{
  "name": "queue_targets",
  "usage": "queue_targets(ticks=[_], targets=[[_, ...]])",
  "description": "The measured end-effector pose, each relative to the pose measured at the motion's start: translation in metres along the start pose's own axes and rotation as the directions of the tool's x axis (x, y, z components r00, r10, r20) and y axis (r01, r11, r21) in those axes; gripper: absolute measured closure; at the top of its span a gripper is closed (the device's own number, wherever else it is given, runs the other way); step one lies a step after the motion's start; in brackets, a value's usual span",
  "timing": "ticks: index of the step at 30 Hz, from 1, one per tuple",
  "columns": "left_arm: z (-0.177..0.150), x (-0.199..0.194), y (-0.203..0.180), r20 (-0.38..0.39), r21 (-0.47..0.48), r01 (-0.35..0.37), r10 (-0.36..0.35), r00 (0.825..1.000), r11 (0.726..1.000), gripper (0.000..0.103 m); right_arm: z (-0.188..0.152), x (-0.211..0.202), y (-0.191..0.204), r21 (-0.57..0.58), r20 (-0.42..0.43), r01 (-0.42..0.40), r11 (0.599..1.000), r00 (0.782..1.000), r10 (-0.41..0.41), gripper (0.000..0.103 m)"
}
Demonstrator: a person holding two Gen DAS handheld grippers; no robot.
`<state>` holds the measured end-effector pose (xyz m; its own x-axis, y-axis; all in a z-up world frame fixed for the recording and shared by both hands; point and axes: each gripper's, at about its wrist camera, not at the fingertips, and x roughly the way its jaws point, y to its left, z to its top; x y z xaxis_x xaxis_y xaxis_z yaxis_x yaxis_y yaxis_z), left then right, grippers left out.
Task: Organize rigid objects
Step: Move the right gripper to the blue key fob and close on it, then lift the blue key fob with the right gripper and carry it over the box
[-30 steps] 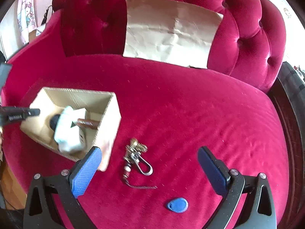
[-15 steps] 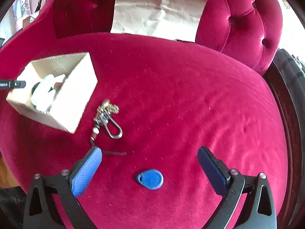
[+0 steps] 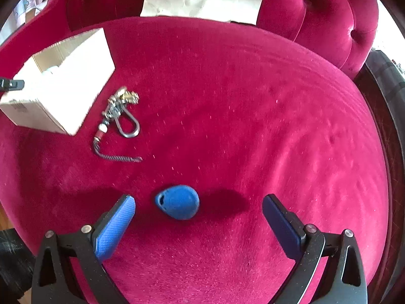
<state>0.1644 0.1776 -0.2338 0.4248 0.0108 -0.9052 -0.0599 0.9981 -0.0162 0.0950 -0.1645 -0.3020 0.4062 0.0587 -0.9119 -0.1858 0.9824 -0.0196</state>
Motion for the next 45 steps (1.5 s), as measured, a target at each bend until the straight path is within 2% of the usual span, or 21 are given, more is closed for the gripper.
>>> queue_targets(ticks=[6,17,19,21,22,25,26,27,38,45], targets=[[-0.001,0.0,-0.001,0.0,-0.001,-0.003,0.003,1.0,1.0,0.099,-0.005,0.005,-0.008,0.044,-0.012,-0.044,0.998,0.999,0.045,0.001],[-0.001,0.0,-0.001,0.0,-0.003,-0.004,0.004,1.0,1.0,0.099,-0.003,0.008,-0.014,0.039,-0.01,-0.047,0.998,0.999,0.048,0.002],[-0.001,-0.001,-0.001,0.002,-0.004,-0.004,0.004,1.0,1.0,0.099,-0.002,0.008,-0.011,0.033,-0.005,-0.049,0.998,0.999,0.049,0.01],[-0.001,0.0,-0.001,0.001,-0.004,-0.004,0.004,1.0,1.0,0.099,-0.002,0.002,-0.003,0.005,0.008,-0.049,0.999,0.999,0.049,0.025],[-0.002,0.0,-0.001,0.001,-0.004,-0.004,0.004,1.0,1.0,0.099,-0.002,0.001,0.001,-0.005,0.011,-0.05,0.999,0.999,0.05,0.028],[-0.002,-0.001,-0.001,0.002,-0.003,-0.006,0.006,1.0,1.0,0.099,-0.002,-0.002,0.006,-0.022,0.022,-0.063,0.998,0.998,0.063,0.052],[-0.002,-0.001,-0.001,0.002,-0.005,-0.006,0.006,1.0,1.0,0.099,-0.002,-0.003,0.008,-0.025,0.026,-0.064,0.998,0.998,0.064,0.065],[-0.002,-0.001,-0.001,0.002,-0.006,-0.006,0.006,1.0,1.0,0.099,-0.002,-0.004,0.008,-0.025,0.027,-0.065,0.998,0.997,0.066,0.068],[-0.001,-0.001,0.0,0.003,-0.007,-0.008,0.008,1.0,1.0,0.099,-0.002,-0.011,0.011,-0.028,0.037,-0.059,0.998,0.997,0.06,0.068],[-0.001,-0.002,-0.002,0.003,-0.01,-0.009,0.009,1.0,1.0,0.099,0.005,-0.024,0.014,-0.022,0.072,-0.047,0.999,0.996,0.048,0.068]])
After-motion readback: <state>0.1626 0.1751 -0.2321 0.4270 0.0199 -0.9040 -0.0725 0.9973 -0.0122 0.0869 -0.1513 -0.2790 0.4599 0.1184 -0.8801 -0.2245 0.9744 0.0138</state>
